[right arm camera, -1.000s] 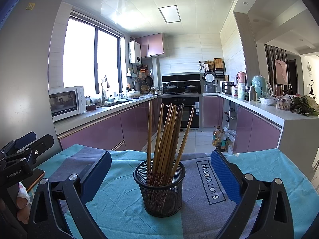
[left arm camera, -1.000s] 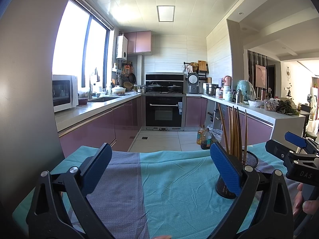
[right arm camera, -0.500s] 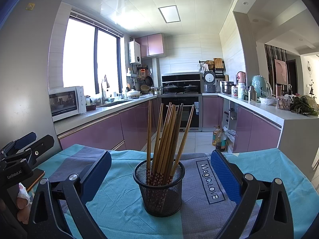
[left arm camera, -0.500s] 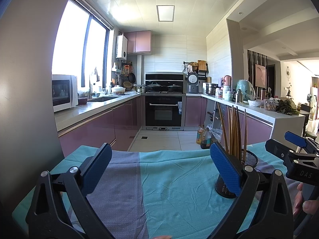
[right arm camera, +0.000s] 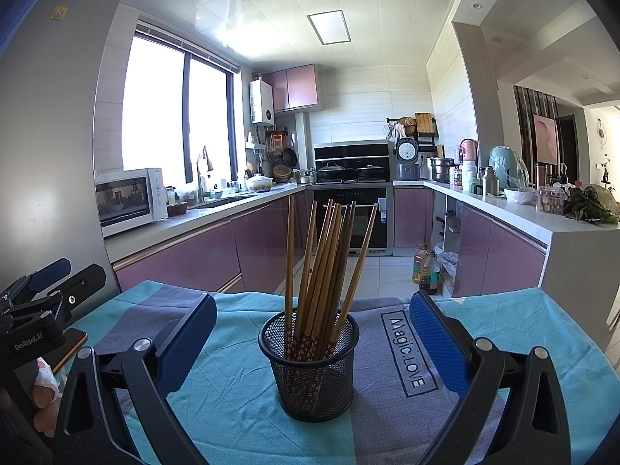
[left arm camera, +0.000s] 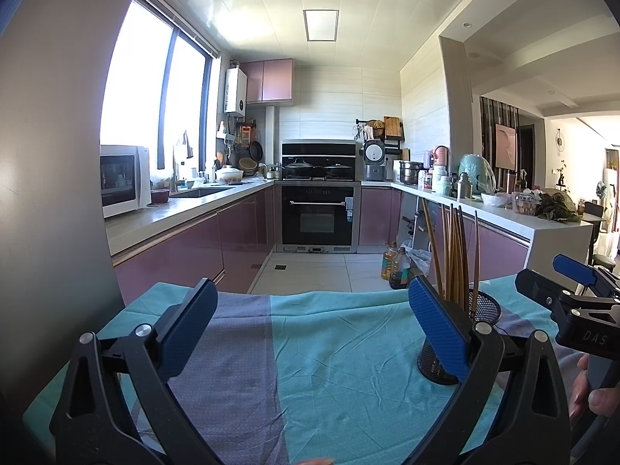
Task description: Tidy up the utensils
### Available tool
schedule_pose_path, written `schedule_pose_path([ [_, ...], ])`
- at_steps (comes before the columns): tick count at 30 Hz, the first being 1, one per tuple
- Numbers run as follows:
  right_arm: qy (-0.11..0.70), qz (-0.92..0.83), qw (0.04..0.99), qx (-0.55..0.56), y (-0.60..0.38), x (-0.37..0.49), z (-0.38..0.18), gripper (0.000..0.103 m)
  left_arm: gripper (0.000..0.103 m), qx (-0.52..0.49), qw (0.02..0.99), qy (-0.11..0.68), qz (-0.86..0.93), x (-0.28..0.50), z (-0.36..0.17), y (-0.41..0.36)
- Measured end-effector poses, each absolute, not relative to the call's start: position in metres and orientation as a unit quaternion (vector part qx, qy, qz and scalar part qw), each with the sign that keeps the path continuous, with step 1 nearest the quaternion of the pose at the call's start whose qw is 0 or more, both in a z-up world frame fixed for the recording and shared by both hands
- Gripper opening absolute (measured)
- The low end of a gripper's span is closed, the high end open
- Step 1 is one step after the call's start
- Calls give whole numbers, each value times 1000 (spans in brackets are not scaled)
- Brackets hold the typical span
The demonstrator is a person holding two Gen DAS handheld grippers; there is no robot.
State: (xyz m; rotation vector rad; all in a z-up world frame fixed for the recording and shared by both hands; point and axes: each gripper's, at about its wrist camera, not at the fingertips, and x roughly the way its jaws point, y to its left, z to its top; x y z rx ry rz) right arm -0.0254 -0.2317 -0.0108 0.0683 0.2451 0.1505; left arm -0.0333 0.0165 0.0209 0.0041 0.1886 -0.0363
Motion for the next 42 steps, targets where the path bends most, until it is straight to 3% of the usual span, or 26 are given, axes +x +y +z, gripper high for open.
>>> schedule_pose_path([
  [42,124,74,989,38,-233,-26,-14,97,97,3,995,95,-14,-34,20,16],
])
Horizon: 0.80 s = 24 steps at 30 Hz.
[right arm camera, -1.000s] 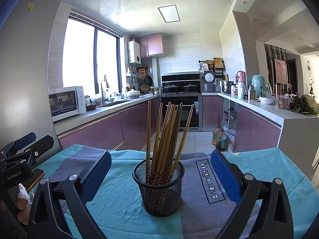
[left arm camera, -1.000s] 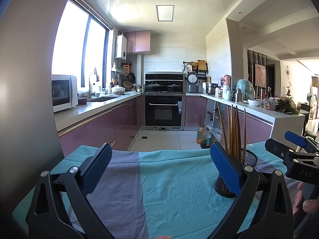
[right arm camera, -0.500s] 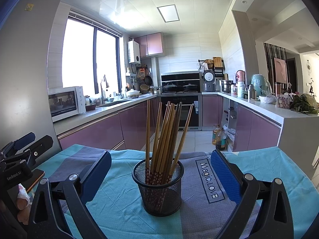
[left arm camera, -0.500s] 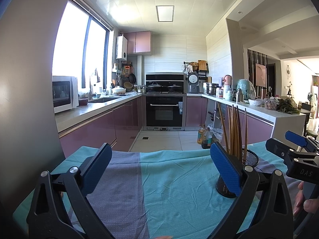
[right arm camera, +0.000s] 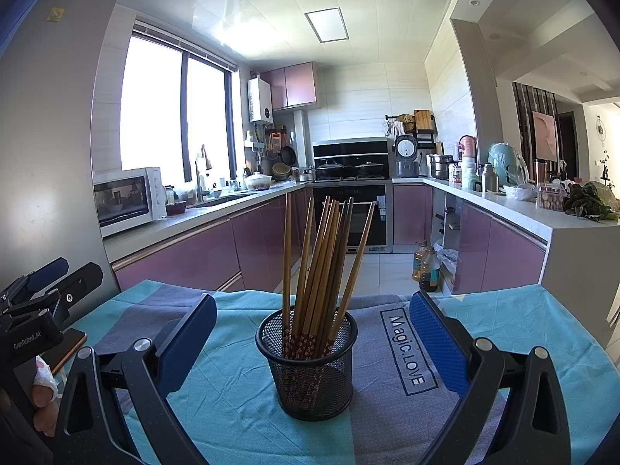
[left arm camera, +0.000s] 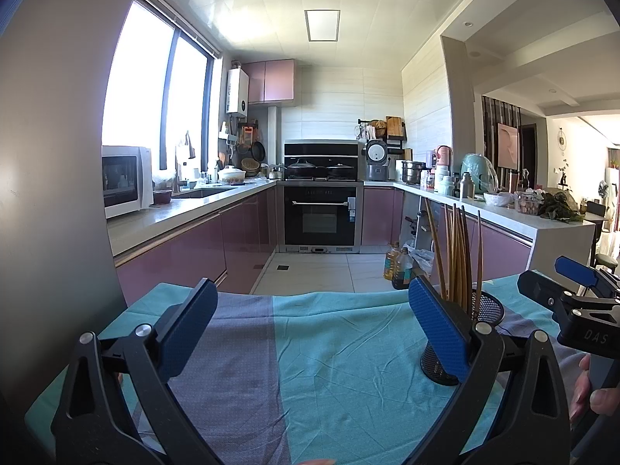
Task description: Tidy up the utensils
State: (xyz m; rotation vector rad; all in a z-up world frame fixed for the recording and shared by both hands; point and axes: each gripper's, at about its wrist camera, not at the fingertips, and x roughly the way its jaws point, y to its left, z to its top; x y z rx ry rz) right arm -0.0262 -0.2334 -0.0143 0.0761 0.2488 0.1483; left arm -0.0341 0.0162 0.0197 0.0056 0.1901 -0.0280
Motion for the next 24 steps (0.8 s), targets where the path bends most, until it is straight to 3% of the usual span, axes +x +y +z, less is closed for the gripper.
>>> schedule_pose_path([
  [18,132,56,989,33,-241,-24,-16,97,97,1,993,114,-18,-27,14,17],
  [24,248,-30,968,34,-297,14,-45,97,97,12,979,201,-7,6,-5,28],
])
